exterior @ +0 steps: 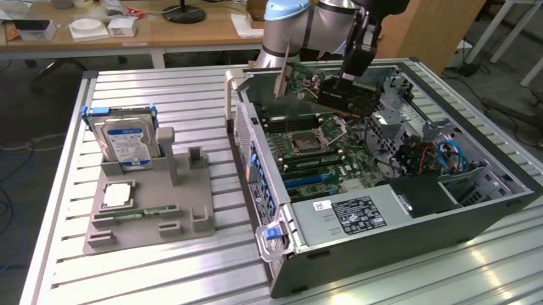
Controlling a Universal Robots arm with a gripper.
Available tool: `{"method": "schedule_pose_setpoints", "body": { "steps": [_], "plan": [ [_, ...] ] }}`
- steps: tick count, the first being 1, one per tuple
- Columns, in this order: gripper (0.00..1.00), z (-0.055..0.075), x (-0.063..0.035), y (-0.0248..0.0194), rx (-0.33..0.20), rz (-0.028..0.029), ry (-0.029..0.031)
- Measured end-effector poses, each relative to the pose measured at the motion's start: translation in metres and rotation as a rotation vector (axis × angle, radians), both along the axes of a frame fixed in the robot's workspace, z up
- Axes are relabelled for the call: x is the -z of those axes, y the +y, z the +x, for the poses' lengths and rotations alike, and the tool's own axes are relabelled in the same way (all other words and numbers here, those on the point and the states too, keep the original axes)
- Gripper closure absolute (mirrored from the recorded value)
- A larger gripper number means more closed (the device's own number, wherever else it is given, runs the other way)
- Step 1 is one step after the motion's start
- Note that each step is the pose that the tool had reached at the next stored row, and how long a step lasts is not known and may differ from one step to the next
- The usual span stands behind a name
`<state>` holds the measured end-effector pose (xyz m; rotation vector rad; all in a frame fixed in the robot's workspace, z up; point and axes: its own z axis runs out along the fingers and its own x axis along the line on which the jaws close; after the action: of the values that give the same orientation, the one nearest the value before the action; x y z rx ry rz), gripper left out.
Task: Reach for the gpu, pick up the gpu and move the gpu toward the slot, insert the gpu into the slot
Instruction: 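Insert the gpu into the slot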
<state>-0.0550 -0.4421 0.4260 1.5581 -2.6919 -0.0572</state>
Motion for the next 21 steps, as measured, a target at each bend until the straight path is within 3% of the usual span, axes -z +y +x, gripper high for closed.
{"method": "schedule_pose_setpoints", "body": {
  "steps": [18, 21],
  "plan": [
    [0.74, 0.0006, 0.0026, 0.0000, -0.281, 0.0000, -0.0001],
    [0.74, 0.0008, 0.0031, 0.0000, -0.322, -0.0006, -0.0036]
  ]
}}
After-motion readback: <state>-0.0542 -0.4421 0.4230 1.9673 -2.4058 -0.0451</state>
